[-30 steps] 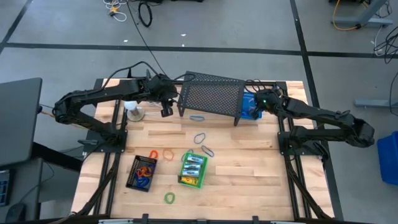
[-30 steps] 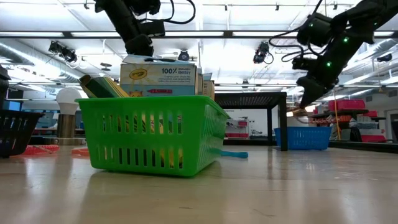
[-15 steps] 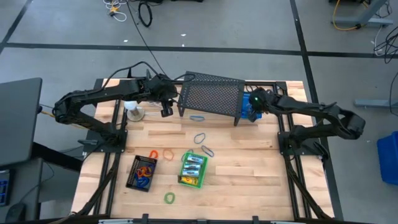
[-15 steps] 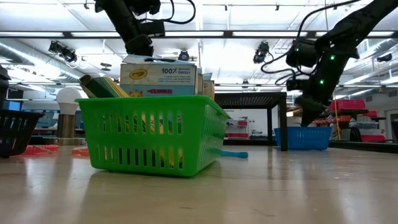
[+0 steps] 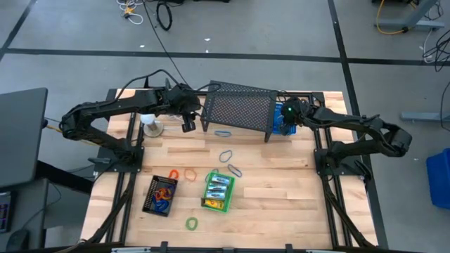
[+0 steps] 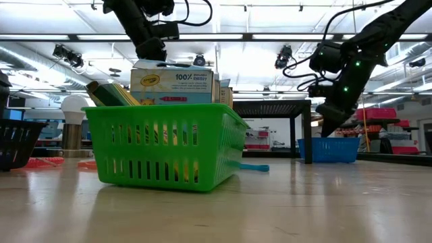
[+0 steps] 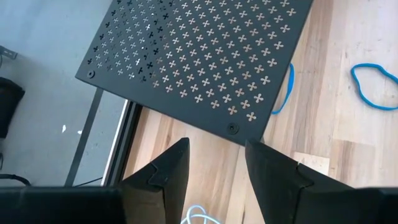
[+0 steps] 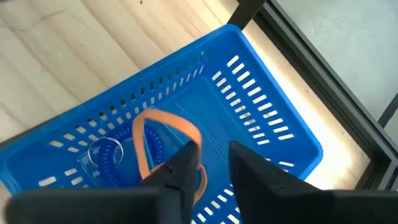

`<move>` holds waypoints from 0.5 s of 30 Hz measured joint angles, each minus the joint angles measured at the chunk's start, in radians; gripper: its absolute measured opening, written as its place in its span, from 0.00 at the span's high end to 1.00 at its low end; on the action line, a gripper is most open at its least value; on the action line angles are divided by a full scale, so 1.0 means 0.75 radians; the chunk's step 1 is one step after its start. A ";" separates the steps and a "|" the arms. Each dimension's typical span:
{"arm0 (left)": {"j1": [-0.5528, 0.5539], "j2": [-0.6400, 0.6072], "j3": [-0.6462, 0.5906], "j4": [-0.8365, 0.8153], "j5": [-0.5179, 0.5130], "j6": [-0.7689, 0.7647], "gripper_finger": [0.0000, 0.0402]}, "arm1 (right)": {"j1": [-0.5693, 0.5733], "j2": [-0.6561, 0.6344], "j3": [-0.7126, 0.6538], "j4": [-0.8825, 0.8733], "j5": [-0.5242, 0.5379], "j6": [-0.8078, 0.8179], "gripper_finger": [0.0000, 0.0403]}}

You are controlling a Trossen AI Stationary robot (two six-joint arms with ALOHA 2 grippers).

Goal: Pick & Place Office Desk Supplies
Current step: Put the orange rubberband into the blue bin

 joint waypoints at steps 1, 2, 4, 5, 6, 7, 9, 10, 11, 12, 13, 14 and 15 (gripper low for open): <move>0.000 0.000 0.000 0.000 0.000 0.000 0.59 | 0.000 0.000 0.000 0.005 0.000 0.004 0.73; 0.000 0.000 0.000 0.000 0.000 0.000 0.59 | 0.001 0.000 0.000 0.011 0.000 0.007 0.70; 0.000 0.000 0.000 0.000 0.000 0.000 0.59 | 0.001 0.000 0.000 0.021 0.000 0.017 0.63; 0.000 0.000 0.000 0.000 0.000 0.000 0.59 | 0.001 0.000 0.000 0.022 0.004 0.019 0.60; 0.000 0.000 0.000 0.000 0.000 0.000 0.59 | 0.001 0.000 0.000 0.022 0.019 0.023 0.57; 0.000 0.000 0.000 0.000 0.000 0.000 0.59 | 0.001 0.000 0.000 0.022 0.042 0.028 0.54; 0.000 0.000 0.000 0.000 0.000 0.000 0.59 | 0.001 0.000 0.000 0.021 0.084 0.031 0.49; 0.000 0.000 0.000 0.000 0.000 0.000 0.59 | 0.001 0.000 0.000 0.020 0.090 0.031 0.46; 0.000 0.000 0.000 0.000 0.000 0.000 0.59 | 0.001 -0.001 0.000 0.020 0.091 0.031 0.44; 0.000 0.000 0.000 0.000 0.000 0.000 0.59 | 0.001 -0.001 0.000 0.020 0.091 0.032 0.42; 0.000 0.000 0.000 0.000 0.000 0.000 0.59 | 0.001 -0.001 0.000 0.020 0.088 0.038 0.40; 0.000 0.000 0.000 0.000 0.000 0.000 0.59 | 0.001 -0.001 0.000 0.019 0.072 0.042 0.39; 0.000 0.000 0.000 0.000 0.000 0.000 0.59 | 0.001 -0.001 0.000 0.013 0.044 0.046 0.38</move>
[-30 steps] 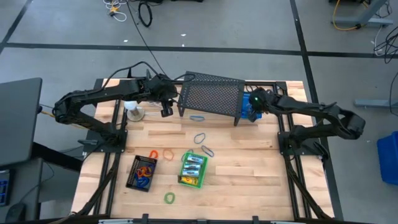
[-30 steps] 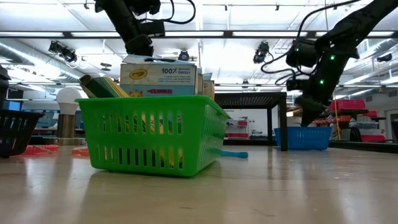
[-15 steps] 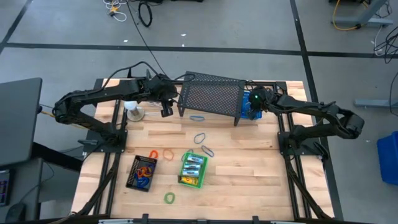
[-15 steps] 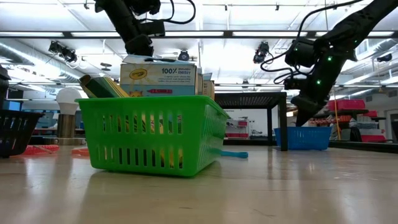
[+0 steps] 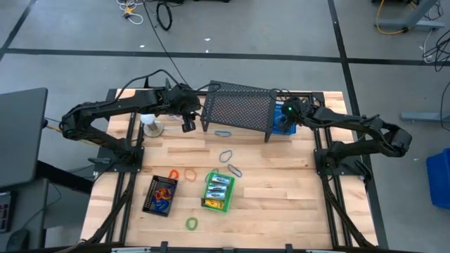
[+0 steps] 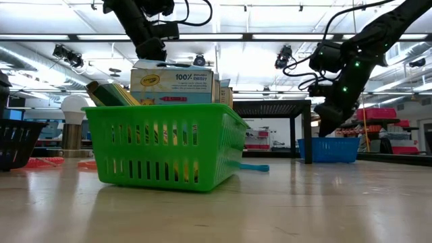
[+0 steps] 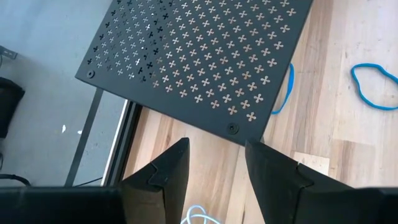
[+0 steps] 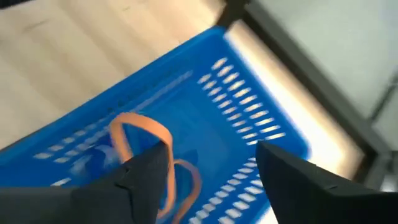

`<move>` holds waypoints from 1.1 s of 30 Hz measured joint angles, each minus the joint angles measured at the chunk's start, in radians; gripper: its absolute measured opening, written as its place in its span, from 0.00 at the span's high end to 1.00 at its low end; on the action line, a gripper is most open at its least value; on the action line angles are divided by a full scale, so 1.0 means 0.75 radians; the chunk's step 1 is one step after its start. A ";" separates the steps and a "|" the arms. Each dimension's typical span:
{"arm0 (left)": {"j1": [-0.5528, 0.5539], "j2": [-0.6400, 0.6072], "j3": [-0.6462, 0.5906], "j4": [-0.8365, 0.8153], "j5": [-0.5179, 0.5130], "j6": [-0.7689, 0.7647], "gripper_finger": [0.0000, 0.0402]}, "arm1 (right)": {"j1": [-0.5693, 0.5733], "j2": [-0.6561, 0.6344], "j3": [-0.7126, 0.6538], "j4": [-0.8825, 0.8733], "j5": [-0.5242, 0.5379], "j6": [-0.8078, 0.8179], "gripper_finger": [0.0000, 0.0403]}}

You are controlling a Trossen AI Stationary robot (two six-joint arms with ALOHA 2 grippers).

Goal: Pick & Place Office Desk Supplies
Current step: Put the orange rubberband into the blue bin, then put the blue rubberband into the blue bin

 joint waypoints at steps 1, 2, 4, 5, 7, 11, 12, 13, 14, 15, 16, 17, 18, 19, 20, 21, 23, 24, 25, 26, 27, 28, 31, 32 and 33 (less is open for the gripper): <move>0.000 0.000 0.000 0.000 0.000 0.000 0.59 | 0.000 0.000 0.000 -0.011 -0.041 0.005 0.37; 0.000 0.000 0.000 0.000 0.000 0.000 0.59 | 0.000 0.000 -0.001 -0.026 -0.078 0.007 0.37; 0.000 0.000 0.000 0.000 0.000 0.000 0.59 | 0.000 0.000 0.000 -0.058 -0.146 0.024 0.37; 0.000 0.000 0.000 0.000 0.000 -0.001 0.59 | 0.002 0.000 0.000 -0.073 -0.157 0.036 0.38; 0.000 0.000 0.000 0.000 0.001 -0.001 0.59 | 0.001 0.000 0.000 -0.105 -0.163 0.055 0.38; 0.000 0.000 0.000 0.000 0.002 -0.001 0.59 | 0.001 0.000 0.000 -0.157 -0.186 0.082 0.40; 0.000 0.000 0.000 0.000 0.008 -0.001 0.59 | 0.001 0.000 0.000 -0.169 -0.207 0.090 0.40; 0.000 0.000 0.000 0.000 0.016 -0.001 0.59 | 0.001 0.000 0.000 -0.173 -0.226 0.097 0.41; 0.000 0.000 0.000 0.000 0.023 -0.001 0.59 | 0.001 -0.001 0.000 -0.172 -0.250 0.101 0.41; 0.000 0.000 0.000 0.000 0.034 -0.001 0.59 | 0.001 -0.007 0.000 -0.172 -0.280 0.103 0.41; 0.000 0.000 0.000 0.000 0.042 -0.001 0.59 | 0.001 -0.012 0.001 -0.172 -0.306 0.110 0.41; 0.000 0.000 0.000 0.000 0.047 -0.001 0.59 | 0.001 -0.016 0.008 -0.176 -0.333 0.115 0.42; 0.000 0.000 0.000 0.000 0.049 -0.001 0.59 | 0.000 -0.019 0.019 -0.182 -0.359 0.119 0.42; 0.000 0.000 0.000 0.000 0.049 -0.001 0.59 | 0.000 -0.028 0.034 -0.185 -0.381 0.119 0.42; 0.000 0.000 0.000 0.000 0.049 -0.001 0.59 | 0.000 -0.036 0.052 -0.189 -0.397 0.118 0.42; 0.000 0.000 0.000 0.000 0.048 -0.001 0.59 | 0.000 -0.044 0.071 -0.193 -0.406 0.117 0.42; 0.000 0.000 0.000 -0.001 0.046 -0.001 0.59 | -0.004 -0.059 0.116 -0.233 -0.406 0.106 0.42; 0.000 0.000 0.000 0.000 0.046 -0.001 0.59 | -0.006 -0.067 0.141 -0.254 -0.402 0.098 0.42; 0.000 0.000 0.000 -0.001 0.046 -0.001 0.59 | -0.007 -0.076 0.165 -0.267 -0.388 0.092 0.42; 0.000 0.000 0.000 -0.001 0.046 -0.001 0.59 | -0.007 -0.084 0.186 -0.276 -0.378 0.086 0.42; 0.000 0.001 0.000 -0.001 0.046 -0.001 0.59 | -0.007 -0.093 0.205 -0.286 -0.373 0.081 0.42; 0.000 0.000 0.000 -0.001 0.047 -0.001 0.59 | -0.007 -0.103 0.220 -0.297 -0.372 0.079 0.42; 0.000 0.000 0.000 -0.009 0.087 -0.001 0.59 | 0.019 -0.142 0.244 -0.291 -0.370 0.061 0.42; 0.000 0.001 0.000 -0.009 0.113 -0.001 0.59 | 0.037 -0.158 0.244 -0.284 -0.373 0.044 0.43; 0.000 0.001 0.000 -0.009 0.144 0.001 0.59 | 0.057 -0.175 0.243 -0.278 -0.381 0.016 0.43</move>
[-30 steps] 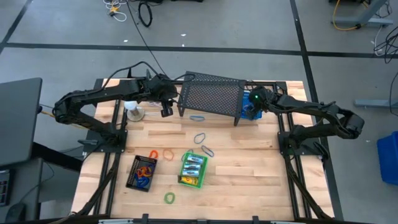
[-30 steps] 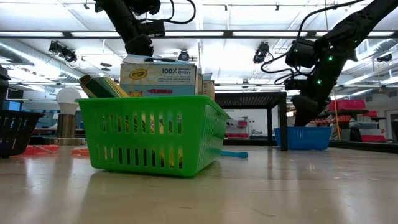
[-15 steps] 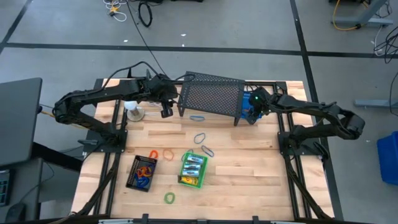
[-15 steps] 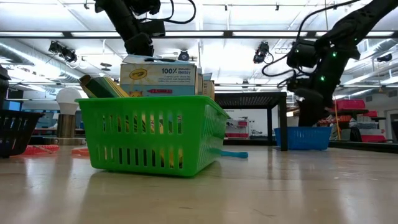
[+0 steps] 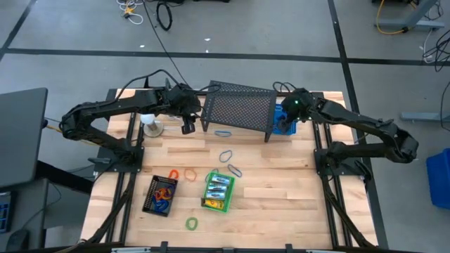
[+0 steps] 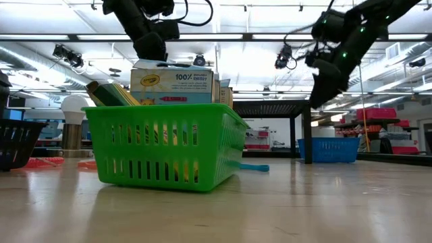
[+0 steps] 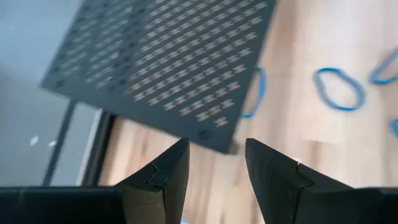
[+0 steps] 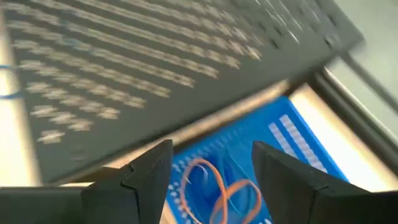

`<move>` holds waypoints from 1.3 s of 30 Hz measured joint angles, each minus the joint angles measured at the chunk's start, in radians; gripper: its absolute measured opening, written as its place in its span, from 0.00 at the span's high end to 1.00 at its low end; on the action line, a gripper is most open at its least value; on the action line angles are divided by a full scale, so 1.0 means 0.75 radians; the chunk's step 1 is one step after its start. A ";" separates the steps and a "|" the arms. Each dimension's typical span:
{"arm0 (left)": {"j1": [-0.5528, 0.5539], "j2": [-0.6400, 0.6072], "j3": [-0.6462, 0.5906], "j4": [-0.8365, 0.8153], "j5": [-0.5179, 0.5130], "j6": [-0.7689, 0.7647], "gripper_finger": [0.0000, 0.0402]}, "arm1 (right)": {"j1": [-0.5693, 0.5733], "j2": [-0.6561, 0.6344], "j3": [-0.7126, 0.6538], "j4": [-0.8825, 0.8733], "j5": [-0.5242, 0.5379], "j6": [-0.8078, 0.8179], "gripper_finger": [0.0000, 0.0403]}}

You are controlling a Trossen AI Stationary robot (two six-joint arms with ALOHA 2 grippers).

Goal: Pick & Place Office Desk Supplies
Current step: Put the blue rubberband into the blue bin

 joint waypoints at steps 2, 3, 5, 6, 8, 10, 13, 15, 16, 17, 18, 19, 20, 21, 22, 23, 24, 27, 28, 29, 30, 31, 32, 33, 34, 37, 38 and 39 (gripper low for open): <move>0.000 0.000 0.000 0.001 0.070 0.008 0.59 | 0.055 -0.032 0.000 0.029 -0.015 -0.058 0.45; 0.000 0.000 0.000 0.001 0.105 0.008 0.59 | 0.088 -0.046 0.000 0.042 -0.028 -0.082 0.46; 0.000 0.000 0.000 0.001 0.167 0.007 0.59 | 0.165 -0.068 0.000 0.065 -0.057 -0.117 0.47; -0.001 0.000 0.000 0.003 0.194 0.006 0.59 | 0.206 -0.074 0.000 0.082 -0.069 -0.125 0.48; -0.009 0.000 0.000 0.011 0.234 -0.004 0.59 | 0.293 -0.076 0.000 0.103 -0.079 -0.120 0.50; -0.018 0.000 0.000 0.027 0.256 -0.007 0.59 | 0.383 -0.076 0.000 0.108 -0.080 -0.102 0.50; -0.031 0.000 0.000 0.048 0.282 -0.006 0.59 | 0.518 -0.065 -0.001 0.115 -0.083 -0.057 0.51; -0.039 0.004 0.000 0.061 0.298 -0.006 0.59 | 0.600 -0.056 -0.002 0.124 -0.082 -0.019 0.52; -0.044 0.008 0.001 0.066 0.306 -0.006 0.59 | 0.638 -0.049 -0.002 0.138 -0.081 0.003 0.52; -0.045 0.011 0.001 0.066 0.317 -0.005 0.59 | 0.671 -0.043 -0.002 0.136 -0.079 0.024 0.52; -0.045 0.012 0.001 0.059 0.323 -0.005 0.59 | 0.701 -0.029 -0.002 0.142 -0.077 0.042 0.52; -0.045 0.017 0.001 0.059 0.325 -0.005 0.59 | 0.730 -0.013 -0.001 0.172 -0.077 0.062 0.52; -0.045 0.020 0.002 0.064 0.326 -0.005 0.59 | 0.755 0.005 -0.001 0.187 -0.077 0.084 0.52; -0.045 0.025 0.001 0.061 0.326 -0.005 0.59 | 0.774 0.030 -0.002 0.193 -0.072 0.102 0.52; -0.045 0.032 0.001 0.058 0.326 -0.003 0.59 | 0.792 0.059 -0.002 0.224 -0.069 0.116 0.52; -0.045 0.034 0.001 0.060 0.325 -0.003 0.59 | 0.808 0.092 -0.002 0.253 -0.067 0.133 0.52; -0.045 0.034 0.001 0.058 0.325 -0.003 0.59 | 0.821 0.128 -0.002 0.270 -0.067 0.140 0.52; -0.045 0.047 0.002 0.065 0.324 -0.001 0.59 | 0.847 0.245 -0.002 0.328 -0.068 0.155 0.52; -0.045 0.048 0.002 0.056 0.323 -0.001 0.59 | 0.850 0.280 0.000 0.342 -0.071 0.157 0.52; -0.045 0.052 0.002 0.059 0.323 -0.001 0.59 | 0.854 0.312 0.004 0.343 -0.070 0.165 0.52; -0.045 0.053 0.002 0.067 0.323 -0.001 0.59 | 0.855 0.348 0.009 0.356 -0.070 0.170 0.52; -0.045 0.054 0.002 0.066 0.323 -0.001 0.59 | 0.855 0.377 0.016 0.375 -0.072 0.177 0.52; -0.044 0.055 0.002 0.062 0.321 -0.001 0.59 | 0.859 0.405 0.024 0.381 -0.071 0.189 0.52; -0.044 0.056 0.002 0.061 0.318 -0.001 0.59 | 0.862 0.438 0.036 0.400 -0.070 0.197 0.52; -0.044 0.059 0.002 0.065 0.313 -0.001 0.59 | 0.867 0.468 0.051 0.421 -0.068 0.198 0.52; -0.044 0.062 0.002 0.067 0.311 -0.001 0.59 | 0.896 0.563 0.113 0.460 -0.068 0.190 0.52; -0.044 0.062 0.002 0.067 0.311 -0.001 0.59 | 0.906 0.596 0.138 0.465 -0.068 0.188 0.52; -0.044 0.062 0.002 0.070 0.311 0.001 0.59 | 0.915 0.632 0.166 0.458 -0.062 0.175 0.52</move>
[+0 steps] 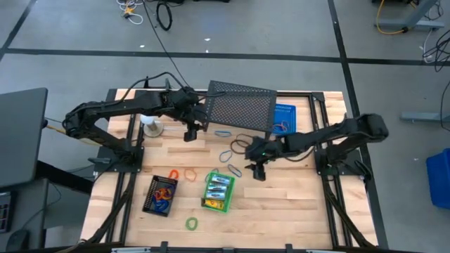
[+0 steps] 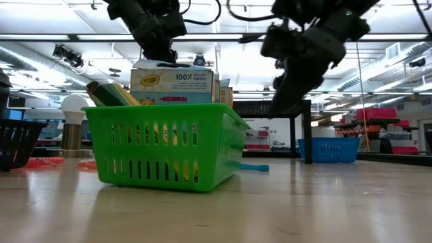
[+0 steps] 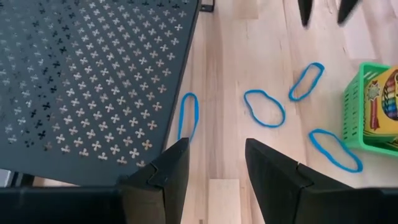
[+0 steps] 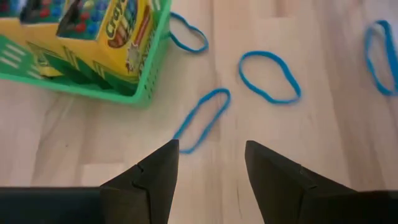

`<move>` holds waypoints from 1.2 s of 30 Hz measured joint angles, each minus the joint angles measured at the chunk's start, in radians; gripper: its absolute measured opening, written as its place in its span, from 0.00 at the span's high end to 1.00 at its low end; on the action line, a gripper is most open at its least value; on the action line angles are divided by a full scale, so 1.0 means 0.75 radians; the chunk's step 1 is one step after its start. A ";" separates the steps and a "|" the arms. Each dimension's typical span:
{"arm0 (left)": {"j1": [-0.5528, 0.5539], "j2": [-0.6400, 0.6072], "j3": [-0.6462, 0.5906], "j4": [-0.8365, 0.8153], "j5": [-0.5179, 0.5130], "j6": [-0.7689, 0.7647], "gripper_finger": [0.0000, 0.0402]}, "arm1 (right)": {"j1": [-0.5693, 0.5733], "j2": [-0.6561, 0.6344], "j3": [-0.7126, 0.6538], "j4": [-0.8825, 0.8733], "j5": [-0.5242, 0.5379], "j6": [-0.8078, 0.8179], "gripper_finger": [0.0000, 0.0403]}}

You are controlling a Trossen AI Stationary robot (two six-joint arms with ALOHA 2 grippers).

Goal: Pick & Place Office Desk Supplies
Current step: Put the blue rubberband into the blue bin

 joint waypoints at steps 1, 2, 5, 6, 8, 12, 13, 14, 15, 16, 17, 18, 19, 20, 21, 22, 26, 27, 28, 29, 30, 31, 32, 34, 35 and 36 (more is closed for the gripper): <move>0.000 0.000 0.000 0.004 -0.001 0.004 0.59 | 0.010 0.034 0.030 -0.010 0.012 -0.008 0.52; 0.000 0.000 0.000 0.002 -0.001 0.004 0.59 | 0.017 0.064 0.050 -0.023 0.030 -0.018 0.52; 0.000 0.000 -0.001 0.001 -0.001 0.004 0.59 | 0.027 0.126 0.090 -0.030 0.071 -0.027 0.53; 0.000 0.000 -0.001 -0.002 -0.001 0.004 0.59 | 0.027 0.141 0.096 -0.022 0.078 -0.012 0.54; 0.000 0.000 -0.001 0.001 -0.001 0.004 0.59 | 0.027 0.163 0.097 -0.012 0.089 0.016 0.55; 0.000 0.000 -0.001 0.004 -0.001 0.003 0.59 | 0.039 0.218 0.093 0.042 0.092 0.067 0.57; 0.000 0.000 -0.001 0.004 -0.001 0.003 0.59 | 0.048 0.233 0.093 0.053 0.091 0.072 0.57; 0.000 0.000 -0.001 0.003 -0.001 0.003 0.59 | 0.055 0.248 0.093 0.066 0.089 0.073 0.57; 0.000 0.000 -0.001 0.004 -0.001 0.003 0.59 | 0.062 0.261 0.093 0.081 0.089 0.073 0.57; 0.000 0.000 -0.001 0.003 -0.001 0.003 0.59 | 0.068 0.271 0.094 0.086 0.088 0.073 0.57; 0.000 0.000 -0.001 0.001 -0.001 0.003 0.59 | 0.071 0.281 0.094 0.092 0.089 0.073 0.57; 0.000 0.000 -0.001 0.002 -0.001 0.003 0.59 | 0.073 0.288 0.094 0.094 0.097 0.077 0.57; 0.000 0.000 -0.001 0.002 -0.001 0.003 0.59 | 0.074 0.296 0.094 0.093 0.113 0.087 0.57; 0.000 0.000 -0.001 0.001 -0.001 0.003 0.59 | 0.074 0.303 0.094 0.094 0.130 0.093 0.57; 0.000 0.000 -0.001 0.001 -0.001 0.003 0.59 | 0.074 0.310 0.094 0.094 0.133 0.096 0.57; 0.000 0.000 -0.001 0.001 -0.001 0.002 0.59 | 0.074 0.317 0.094 0.098 0.136 0.099 0.57; -0.001 0.000 -0.001 0.001 -0.001 -0.003 0.59 | 0.074 0.357 0.094 0.144 0.164 0.101 0.57; -0.001 0.000 -0.001 0.001 -0.001 -0.003 0.59 | 0.074 0.368 0.094 0.151 0.169 0.099 0.57; -0.001 0.000 -0.001 0.001 -0.001 -0.003 0.59 | 0.074 0.378 0.094 0.158 0.170 0.098 0.57; -0.001 0.000 -0.001 0.001 -0.001 -0.007 0.59 | 0.074 0.388 0.094 0.154 0.171 0.098 0.57; -0.001 0.000 -0.001 0.001 -0.001 -0.008 0.59 | 0.074 0.400 0.094 0.157 0.171 0.098 0.57; -0.001 0.000 -0.001 0.001 -0.001 -0.008 0.59 | 0.074 0.410 0.094 0.155 0.171 0.101 0.57; -0.001 0.000 -0.001 0.000 -0.001 -0.008 0.59 | 0.076 0.417 0.095 0.159 0.174 0.105 0.57; -0.001 0.000 -0.001 0.001 -0.001 -0.008 0.59 | 0.082 0.425 0.096 0.165 0.187 0.106 0.57; -0.001 0.000 -0.001 0.000 -0.001 -0.008 0.59 | 0.089 0.433 0.097 0.171 0.200 0.106 0.57; -0.001 0.000 -0.001 0.001 -0.001 -0.008 0.59 | 0.096 0.436 0.098 0.174 0.218 0.107 0.57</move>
